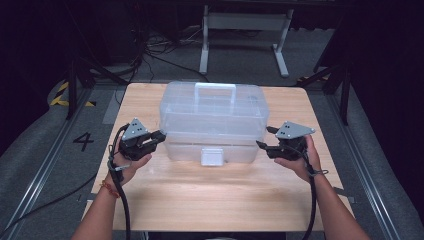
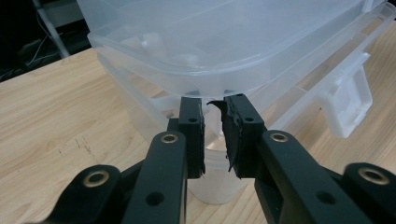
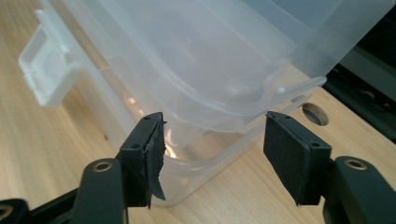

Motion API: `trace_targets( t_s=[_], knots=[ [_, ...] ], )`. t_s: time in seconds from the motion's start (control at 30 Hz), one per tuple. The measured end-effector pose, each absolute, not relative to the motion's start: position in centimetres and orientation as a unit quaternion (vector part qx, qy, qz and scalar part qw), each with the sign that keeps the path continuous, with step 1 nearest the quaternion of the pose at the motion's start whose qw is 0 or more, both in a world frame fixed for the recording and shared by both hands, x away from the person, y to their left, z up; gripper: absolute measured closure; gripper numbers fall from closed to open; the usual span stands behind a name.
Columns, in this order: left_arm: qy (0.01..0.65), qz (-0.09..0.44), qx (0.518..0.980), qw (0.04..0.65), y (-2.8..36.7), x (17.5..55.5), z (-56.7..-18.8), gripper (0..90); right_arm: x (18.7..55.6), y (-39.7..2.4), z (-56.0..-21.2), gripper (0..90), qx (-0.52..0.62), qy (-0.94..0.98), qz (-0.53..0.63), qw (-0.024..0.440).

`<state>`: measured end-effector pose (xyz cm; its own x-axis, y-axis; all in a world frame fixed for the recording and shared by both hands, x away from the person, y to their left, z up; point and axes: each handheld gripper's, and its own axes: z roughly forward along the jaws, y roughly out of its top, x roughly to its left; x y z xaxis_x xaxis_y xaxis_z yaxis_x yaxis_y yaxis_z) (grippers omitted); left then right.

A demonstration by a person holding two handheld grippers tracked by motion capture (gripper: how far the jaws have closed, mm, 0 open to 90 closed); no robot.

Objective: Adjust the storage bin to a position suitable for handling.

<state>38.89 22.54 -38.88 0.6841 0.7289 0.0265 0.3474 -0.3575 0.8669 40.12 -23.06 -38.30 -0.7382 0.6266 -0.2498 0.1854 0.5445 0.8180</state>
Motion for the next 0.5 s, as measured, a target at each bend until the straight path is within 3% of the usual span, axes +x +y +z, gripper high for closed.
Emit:
trace_targets(
  t_s=[0.5],
  knots=[
    [0.332, 0.215, 0.794, 0.462, 22.56, 38.7, -38.78, 73.4, 39.98, -23.26, -37.95, 40.4, 0.242, 0.808, 0.455, 0.286]
  ],
)
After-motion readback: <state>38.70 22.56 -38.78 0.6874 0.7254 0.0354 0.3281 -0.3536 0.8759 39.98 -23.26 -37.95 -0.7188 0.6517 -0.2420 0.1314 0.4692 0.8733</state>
